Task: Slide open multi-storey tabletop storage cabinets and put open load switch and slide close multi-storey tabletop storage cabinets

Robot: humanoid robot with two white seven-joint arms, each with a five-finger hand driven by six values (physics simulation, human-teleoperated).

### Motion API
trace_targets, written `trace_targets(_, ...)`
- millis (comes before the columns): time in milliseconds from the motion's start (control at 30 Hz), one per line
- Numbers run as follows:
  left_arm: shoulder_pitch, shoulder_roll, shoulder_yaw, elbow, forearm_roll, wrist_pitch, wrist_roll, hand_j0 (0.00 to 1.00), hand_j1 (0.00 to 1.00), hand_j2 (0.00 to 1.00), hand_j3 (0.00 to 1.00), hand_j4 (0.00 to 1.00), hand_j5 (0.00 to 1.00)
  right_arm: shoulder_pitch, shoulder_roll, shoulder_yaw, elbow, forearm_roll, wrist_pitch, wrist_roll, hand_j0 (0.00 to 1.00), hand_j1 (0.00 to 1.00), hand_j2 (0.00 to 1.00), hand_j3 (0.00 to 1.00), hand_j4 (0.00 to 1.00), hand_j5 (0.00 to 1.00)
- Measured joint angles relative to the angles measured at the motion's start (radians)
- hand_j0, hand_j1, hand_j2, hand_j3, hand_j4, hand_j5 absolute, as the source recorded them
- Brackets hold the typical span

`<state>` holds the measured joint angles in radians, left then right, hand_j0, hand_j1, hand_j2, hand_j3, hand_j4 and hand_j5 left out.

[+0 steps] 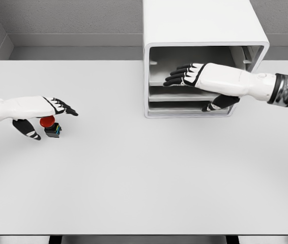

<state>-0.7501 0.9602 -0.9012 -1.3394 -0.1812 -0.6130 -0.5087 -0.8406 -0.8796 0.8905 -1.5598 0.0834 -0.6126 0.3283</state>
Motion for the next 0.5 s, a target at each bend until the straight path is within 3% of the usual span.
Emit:
trace_targets(200, 0.003, -0.008, 0.000, 0.006, -0.012, 0.000, 0.000, 1.00, 1.00, 1.00, 1.00, 1.00, 1.00, 0.002, 0.002, -0.015, 0.003, -0.004, 0.062, 0.011, 1.00, 1.00, 1.00, 1.00, 1.00, 1.00)
trace_targets(333, 0.003, -0.005, -0.002, 0.006, -0.012, 0.000, 0.001, 0.83, 0.83, 0.83, 0.83, 0.83, 0.83, -0.002, 0.006, -0.016, 0.001, 0.002, 0.160, 0.012, 1.00, 1.00, 1.00, 1.00, 1.00, 1.00)
trace_targets(500, -0.002, -0.003, -0.013, 0.007, -0.013, 0.000, 0.001, 0.82, 0.82, 0.82, 0.82, 0.82, 0.82, 0.003, 0.053, -0.007, 0.028, 0.008, 0.224, 0.011, 1.00, 1.00, 1.00, 1.00, 1.00, 1.00)
